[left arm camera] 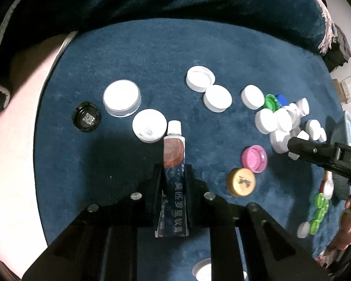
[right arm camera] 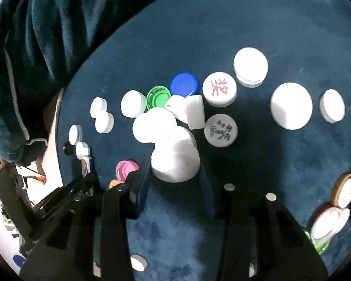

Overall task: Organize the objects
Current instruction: 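Grasp the red-and-blue toothpaste tube with the left tool while the right tool grasps a white cap, then carry the tube and white cap to the basket and release both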

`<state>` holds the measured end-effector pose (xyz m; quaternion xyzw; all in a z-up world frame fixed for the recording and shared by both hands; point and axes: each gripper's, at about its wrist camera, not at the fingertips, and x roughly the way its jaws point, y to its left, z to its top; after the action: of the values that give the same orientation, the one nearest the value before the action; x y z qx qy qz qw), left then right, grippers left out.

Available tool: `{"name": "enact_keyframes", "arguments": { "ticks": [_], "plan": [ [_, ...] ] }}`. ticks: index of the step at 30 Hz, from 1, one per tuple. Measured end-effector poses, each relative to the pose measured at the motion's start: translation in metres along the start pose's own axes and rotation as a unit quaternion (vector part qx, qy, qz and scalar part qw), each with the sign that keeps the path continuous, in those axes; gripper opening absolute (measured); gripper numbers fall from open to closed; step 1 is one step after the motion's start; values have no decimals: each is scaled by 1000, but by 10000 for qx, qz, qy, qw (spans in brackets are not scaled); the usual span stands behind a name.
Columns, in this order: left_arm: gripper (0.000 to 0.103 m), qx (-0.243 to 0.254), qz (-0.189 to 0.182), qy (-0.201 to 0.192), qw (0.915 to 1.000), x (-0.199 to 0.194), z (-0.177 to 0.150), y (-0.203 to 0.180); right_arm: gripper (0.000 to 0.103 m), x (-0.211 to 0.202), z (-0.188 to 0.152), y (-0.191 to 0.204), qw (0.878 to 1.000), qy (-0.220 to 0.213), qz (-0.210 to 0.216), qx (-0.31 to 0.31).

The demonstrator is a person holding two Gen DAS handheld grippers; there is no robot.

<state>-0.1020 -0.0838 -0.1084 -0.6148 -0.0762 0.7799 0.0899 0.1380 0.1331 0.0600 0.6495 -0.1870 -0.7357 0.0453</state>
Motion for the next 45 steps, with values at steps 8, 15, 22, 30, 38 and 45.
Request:
{"name": "enact_keyframes", "arguments": {
  "ticks": [8, 15, 22, 30, 38, 45],
  "plan": [
    [17, 16, -377, -368, 9986, -38, 2, -21, 41, -45, -4, -7, 9993, -373, 23, 14],
    [17, 408, -823, -672, 9935, -67, 6, -94, 41, -106, -16, -28, 9955, -939, 30, 144],
    [17, 1043, -1494, -689, 9808, -78, 2, -192, 41, -173, -37, -87, 9851, -1564, -116, 702],
    [17, 1826, -2247, -541, 9556, -86, -26, -309, 41, -239, -76, -174, 9586, -2264, -482, 1656],
    [17, 2286, -2557, -281, 9389, -77, -55, -385, 41, -251, -103, -249, 9296, -2409, -572, 2730],
    [66, 2277, -2485, -294, 9410, -72, -58, -396, 62, -250, -99, -257, 9241, -2370, -720, 2911]
  ]
}}
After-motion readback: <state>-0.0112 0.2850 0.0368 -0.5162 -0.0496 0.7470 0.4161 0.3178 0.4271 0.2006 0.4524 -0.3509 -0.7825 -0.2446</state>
